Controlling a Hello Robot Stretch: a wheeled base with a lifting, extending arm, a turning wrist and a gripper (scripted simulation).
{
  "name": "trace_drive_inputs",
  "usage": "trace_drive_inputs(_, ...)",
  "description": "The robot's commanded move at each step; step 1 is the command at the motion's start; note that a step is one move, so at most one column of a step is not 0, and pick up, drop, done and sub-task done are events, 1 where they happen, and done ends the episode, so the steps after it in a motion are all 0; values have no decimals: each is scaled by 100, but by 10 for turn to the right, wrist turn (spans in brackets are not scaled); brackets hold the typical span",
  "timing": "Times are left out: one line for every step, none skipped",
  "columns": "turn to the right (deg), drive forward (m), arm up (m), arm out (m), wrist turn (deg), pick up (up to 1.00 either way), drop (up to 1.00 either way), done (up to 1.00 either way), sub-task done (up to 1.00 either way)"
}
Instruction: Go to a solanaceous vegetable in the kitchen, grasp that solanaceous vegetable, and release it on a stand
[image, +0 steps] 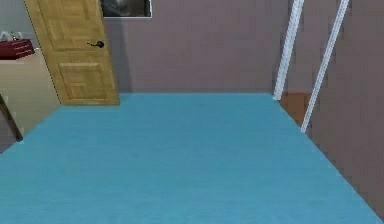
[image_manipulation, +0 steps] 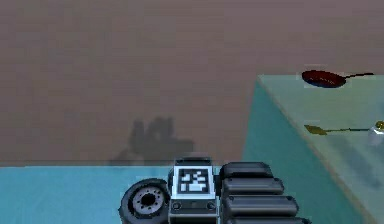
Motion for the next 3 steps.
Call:
trace_drive_inputs(0,5,0,0,0,0,0,0,0)
trace_drive_inputs(210,0,0,0,0,0,0,0,0)
trace_drive_inputs(0,100,0,0,0,0,0,0,0)
